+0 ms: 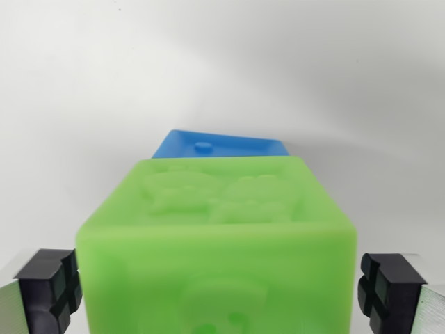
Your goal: Stack cube
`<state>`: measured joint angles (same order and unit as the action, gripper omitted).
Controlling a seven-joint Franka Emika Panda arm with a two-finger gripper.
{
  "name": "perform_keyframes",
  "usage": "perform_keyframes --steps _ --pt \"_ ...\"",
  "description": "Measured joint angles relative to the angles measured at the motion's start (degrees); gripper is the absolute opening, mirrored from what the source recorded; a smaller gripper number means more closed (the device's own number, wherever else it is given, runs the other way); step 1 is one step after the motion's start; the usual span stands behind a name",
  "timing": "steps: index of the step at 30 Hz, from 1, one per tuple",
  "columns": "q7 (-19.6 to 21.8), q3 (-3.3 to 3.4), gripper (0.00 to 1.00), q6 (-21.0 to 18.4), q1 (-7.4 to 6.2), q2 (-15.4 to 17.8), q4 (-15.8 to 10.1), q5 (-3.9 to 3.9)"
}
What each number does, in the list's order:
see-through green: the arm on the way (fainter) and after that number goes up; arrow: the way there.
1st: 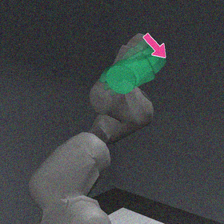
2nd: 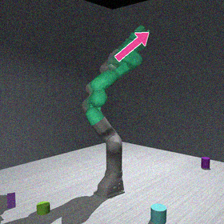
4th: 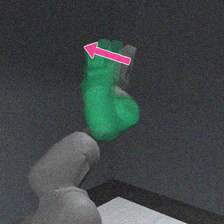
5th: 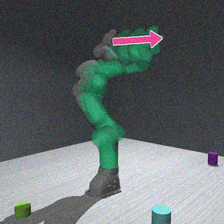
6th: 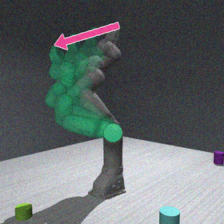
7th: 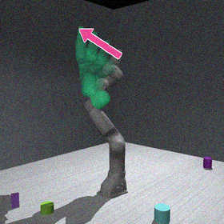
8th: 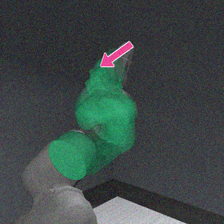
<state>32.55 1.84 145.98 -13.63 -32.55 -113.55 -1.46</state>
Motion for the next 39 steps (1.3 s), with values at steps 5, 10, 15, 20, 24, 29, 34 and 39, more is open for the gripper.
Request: perform_keyframes --steps 5,10,15,20,24,29,34,39 --pt "0.0 0.02 1.0 -1.04 0.0 1.27 -0.18 0.0" --pt "0.0 0.05 1.0 -2.39 -0.01 2.85 -0.38 0.0" --pt "0.0 0.1 1.0 -4.03 -0.06 4.58 -0.48 0.02" --pt "0.02 0.16 1.0 -5.92 -0.09 6.57 -0.52 0.07" --pt "0.03 0.19 1.0 -7.66 -0.12 8.34 -0.51 0.12" --pt "0.08 0.22 1.0 -9.94 -0.13 10.41 -0.32 0.19" --pt "0.13 0.24 1.0 -12.56 -0.13 12.55 0.23 0.28" --pt "0.18 0.24 1.0 -15.34 -0.13 14.51 1.04 0.4"
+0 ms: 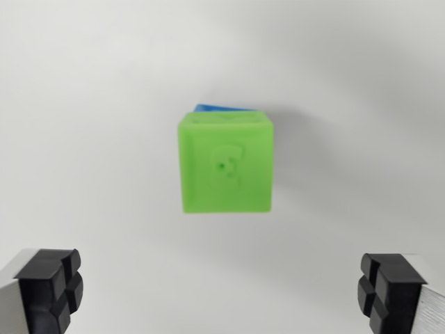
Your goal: Stack cube
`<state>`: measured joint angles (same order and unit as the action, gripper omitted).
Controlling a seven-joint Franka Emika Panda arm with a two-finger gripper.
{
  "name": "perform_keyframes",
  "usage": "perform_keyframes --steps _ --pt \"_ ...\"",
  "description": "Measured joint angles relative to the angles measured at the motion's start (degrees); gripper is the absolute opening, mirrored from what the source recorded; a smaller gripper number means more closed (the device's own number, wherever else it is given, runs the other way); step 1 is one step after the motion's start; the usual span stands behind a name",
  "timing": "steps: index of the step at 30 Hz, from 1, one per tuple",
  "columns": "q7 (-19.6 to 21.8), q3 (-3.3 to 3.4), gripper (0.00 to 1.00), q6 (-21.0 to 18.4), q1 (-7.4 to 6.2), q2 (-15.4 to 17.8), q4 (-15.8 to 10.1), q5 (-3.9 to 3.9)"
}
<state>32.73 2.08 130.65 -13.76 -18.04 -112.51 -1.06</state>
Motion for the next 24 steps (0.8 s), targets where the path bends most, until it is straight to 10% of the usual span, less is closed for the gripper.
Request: perform_keyframes --steps 24 --pt "0.24 0.0 1.0 -12.24 0.0 6.36 5.97 0.31"
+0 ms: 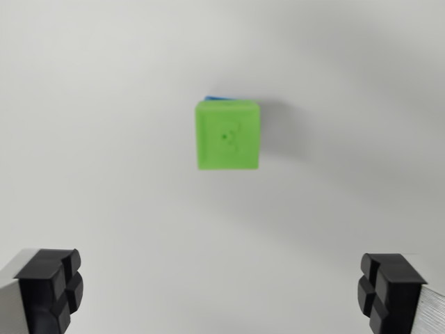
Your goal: Stack cube
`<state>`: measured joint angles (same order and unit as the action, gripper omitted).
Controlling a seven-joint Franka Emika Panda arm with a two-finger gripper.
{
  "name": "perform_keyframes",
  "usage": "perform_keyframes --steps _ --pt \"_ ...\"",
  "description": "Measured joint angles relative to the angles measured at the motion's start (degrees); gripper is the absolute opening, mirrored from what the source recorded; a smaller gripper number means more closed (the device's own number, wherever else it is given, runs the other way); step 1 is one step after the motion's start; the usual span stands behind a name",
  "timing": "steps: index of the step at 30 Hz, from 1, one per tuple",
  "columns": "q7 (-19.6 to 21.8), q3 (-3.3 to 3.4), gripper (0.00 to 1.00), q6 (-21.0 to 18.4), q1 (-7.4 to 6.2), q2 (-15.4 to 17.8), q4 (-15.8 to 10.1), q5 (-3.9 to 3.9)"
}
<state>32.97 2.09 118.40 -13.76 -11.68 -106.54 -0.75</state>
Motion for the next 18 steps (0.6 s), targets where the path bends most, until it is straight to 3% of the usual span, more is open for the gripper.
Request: perform_keyframes --steps 18 --pt "0.1 0.0 1.0 -6.51 0.0 1.79 4.7 0.08"
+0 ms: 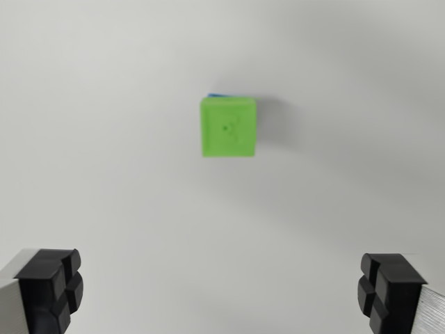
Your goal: Stack cube
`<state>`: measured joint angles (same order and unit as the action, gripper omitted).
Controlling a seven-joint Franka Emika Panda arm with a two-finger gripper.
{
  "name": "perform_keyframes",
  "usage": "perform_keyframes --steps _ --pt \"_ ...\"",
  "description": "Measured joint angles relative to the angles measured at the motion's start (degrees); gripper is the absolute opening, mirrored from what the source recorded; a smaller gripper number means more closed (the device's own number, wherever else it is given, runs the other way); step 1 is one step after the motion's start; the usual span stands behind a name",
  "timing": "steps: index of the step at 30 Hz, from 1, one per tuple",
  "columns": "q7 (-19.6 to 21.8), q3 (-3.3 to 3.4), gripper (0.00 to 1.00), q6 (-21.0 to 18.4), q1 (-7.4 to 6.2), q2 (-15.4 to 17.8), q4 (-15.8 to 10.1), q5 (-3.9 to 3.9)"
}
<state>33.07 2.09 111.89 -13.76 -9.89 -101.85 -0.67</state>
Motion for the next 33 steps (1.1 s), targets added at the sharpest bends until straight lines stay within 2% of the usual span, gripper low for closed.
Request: perform_keyframes --steps 10,33 --pt "0.02 0.0 1.0 -1.3 0.0 0.29 1.01 0.01" --pt "0.01 0.0 1.0 -1.3 0.0 0.24 1.01 0.01"
